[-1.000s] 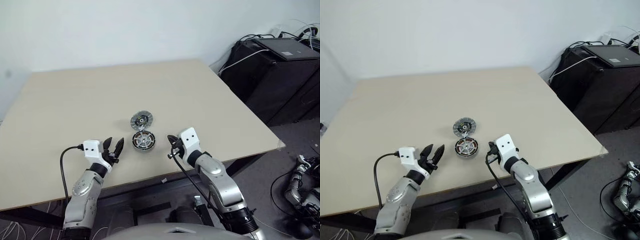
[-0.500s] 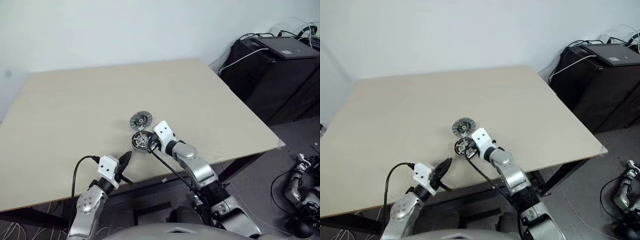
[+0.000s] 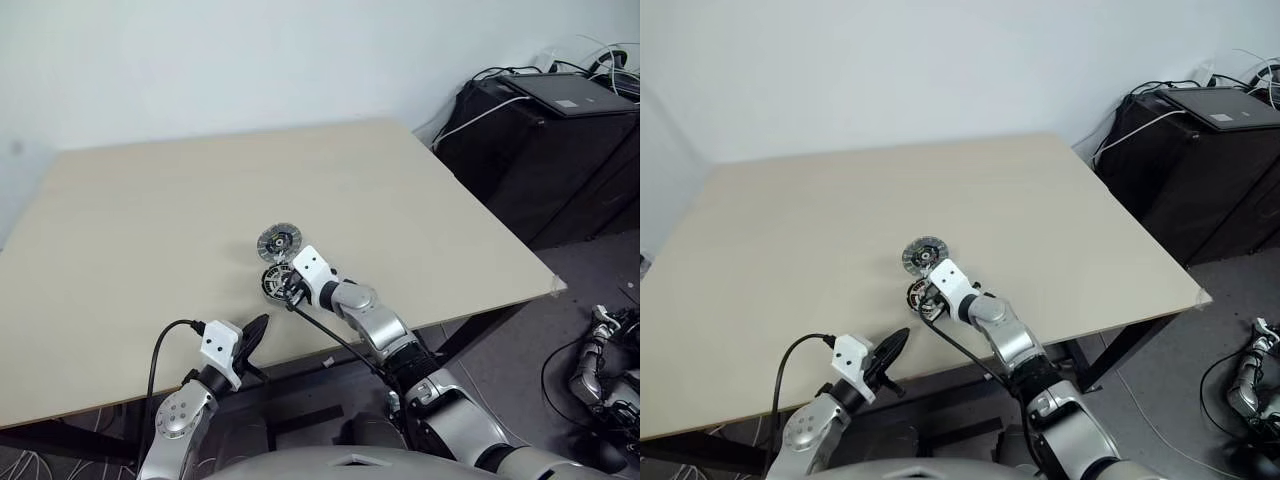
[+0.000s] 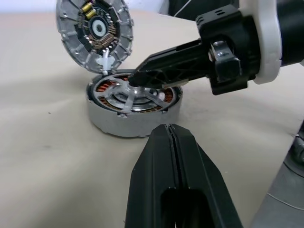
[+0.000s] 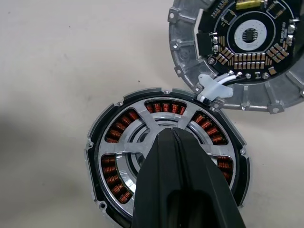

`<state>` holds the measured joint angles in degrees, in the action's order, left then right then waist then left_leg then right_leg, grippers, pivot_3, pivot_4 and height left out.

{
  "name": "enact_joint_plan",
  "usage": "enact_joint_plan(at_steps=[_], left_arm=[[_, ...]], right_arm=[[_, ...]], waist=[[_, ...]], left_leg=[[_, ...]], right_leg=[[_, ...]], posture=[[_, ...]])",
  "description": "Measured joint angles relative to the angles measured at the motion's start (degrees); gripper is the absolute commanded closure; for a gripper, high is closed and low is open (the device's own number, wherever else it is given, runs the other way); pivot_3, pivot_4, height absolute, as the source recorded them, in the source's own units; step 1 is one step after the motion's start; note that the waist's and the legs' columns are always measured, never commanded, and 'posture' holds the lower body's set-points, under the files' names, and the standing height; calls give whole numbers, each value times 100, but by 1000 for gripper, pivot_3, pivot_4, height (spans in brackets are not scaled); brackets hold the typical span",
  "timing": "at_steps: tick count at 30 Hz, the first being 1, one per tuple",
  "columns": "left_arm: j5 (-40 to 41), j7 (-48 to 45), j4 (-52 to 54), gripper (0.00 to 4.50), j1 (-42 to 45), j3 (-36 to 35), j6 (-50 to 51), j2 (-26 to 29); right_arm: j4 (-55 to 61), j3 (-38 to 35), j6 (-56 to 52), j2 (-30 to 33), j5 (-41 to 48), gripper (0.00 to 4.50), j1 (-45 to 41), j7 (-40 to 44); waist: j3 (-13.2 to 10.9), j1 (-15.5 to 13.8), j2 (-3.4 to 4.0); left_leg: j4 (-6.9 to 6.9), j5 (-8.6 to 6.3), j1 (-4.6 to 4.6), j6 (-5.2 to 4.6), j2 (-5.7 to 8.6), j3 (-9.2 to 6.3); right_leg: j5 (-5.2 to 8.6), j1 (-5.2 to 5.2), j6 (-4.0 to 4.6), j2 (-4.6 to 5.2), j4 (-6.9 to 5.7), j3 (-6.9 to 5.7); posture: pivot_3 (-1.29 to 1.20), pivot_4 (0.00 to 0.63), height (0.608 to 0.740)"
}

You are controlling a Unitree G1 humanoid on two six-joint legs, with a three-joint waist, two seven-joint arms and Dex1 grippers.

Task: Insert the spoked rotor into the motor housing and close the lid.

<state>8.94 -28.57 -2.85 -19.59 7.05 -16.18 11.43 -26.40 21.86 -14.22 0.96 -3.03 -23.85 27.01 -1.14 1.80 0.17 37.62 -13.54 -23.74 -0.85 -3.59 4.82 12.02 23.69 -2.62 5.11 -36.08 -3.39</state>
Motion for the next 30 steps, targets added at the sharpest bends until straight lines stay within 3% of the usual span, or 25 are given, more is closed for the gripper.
enact_joint_plan(at_steps=[5,6,8,15,30], left_arm=[[8,78,0,4460,20,-24,-51,-11],[15,75,0,4486,34,-21,-50,-12],[23,66,0,4500,60,-16,-48,-14],[61,10,0,4500,204,26,-35,-90],[99,16,-1,4500,104,28,-14,-234]], right_arm=[[688,253,-110,470,-53,4500,209,590],[950,394,-126,677,-123,4316,213,817],[1339,624,-125,1039,-276,3878,172,1180],[1581,1309,100,1742,-941,1629,-243,1923],[171,1824,1135,1677,-1723,1629,-1175,2472]], waist=[[2,-24,11],[1,-25,11],[2,-29,11],[3,-38,11],[3,-45,10]], left_leg=[[2,0,-4,0,1,0],[2,0,-4,0,2,0],[2,0,-3,0,1,-2],[5,1,-2,-1,2,-1],[8,10,-1,-16,2,2]], right_leg=[[0,3,0,1,0,1],[0,4,0,2,0,1],[0,3,0,1,0,-1],[0,2,0,0,-3,-1],[0,0,0,-2,-3,0]], posture=[[0,0,740],[0,0,740],[0,0,740],[0,0,740],[0,0,740]])
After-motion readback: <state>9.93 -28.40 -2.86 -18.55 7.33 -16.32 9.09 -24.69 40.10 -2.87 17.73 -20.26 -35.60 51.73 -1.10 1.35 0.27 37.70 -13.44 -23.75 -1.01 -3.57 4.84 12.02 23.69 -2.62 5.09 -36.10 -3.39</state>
